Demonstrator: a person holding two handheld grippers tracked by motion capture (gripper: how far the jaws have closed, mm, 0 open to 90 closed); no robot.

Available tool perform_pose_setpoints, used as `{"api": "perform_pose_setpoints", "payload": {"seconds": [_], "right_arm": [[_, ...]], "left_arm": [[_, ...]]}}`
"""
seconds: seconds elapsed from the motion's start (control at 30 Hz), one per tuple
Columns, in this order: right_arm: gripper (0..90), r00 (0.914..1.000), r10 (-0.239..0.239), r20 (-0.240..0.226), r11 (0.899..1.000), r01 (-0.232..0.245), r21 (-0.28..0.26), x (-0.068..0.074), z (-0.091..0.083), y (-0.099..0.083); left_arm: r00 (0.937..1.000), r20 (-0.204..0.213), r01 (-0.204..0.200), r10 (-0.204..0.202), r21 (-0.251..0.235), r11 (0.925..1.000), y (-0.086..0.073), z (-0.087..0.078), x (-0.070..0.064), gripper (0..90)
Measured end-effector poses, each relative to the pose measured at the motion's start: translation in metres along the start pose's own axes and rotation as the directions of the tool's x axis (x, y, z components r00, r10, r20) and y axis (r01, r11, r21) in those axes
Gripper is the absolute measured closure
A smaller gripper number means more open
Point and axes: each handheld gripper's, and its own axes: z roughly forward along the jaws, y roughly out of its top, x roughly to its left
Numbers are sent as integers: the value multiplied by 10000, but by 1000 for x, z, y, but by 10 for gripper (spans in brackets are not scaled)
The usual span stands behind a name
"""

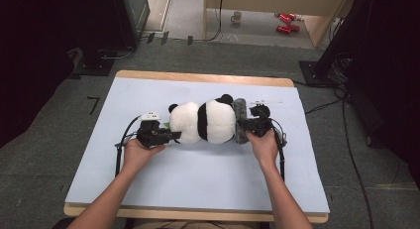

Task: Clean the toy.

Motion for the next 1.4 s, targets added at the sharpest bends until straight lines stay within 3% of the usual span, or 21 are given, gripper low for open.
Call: {"api": "perform_pose_setpoints", "payload": {"seconds": [0.1, 0.43, 0.57, 0.77, 1.03, 1.23, 1.4], "right_arm": [[790, 9999, -49, 133, 9989, 43, 458, -1, 7, -5], [788, 9999, 130, 51, 9963, -134, 851, -8, 5, -7], [788, 9989, 316, 353, 9985, -331, 426, -16, -11, -2], [788, 9980, 582, 251, 9964, -566, -631, -22, -42, 9], [787, 10000, 95, -7, 9890, -95, -1476, -5, -58, 21], [786, 9987, -512, 62, 9912, 516, -1219, 16, -45, 21], [787, 9983, -544, 205, 9934, 562, -1002, 18, -30, 12]], "left_arm": [[10000, 15, -41, 41, -1, 10000, 0, 0, 0, 709], [10000, 71, -35, 35, 16, 10000, 2, 1, 2, 709], [9999, 92, 70, -70, 16, 10000, 3, 1, 2, 710], [10000, 75, 19, -19, 12, 10000, 3, 1, 2, 710], [10000, 43, 21, -20, -19, 10000, 2, 2, 0, 709], [10000, 28, -28, 28, 35, 10000, 2, 2, 0, 709], [10000, 15, -23, 22, 60, 10000, 2, 2, 0, 708]]}}
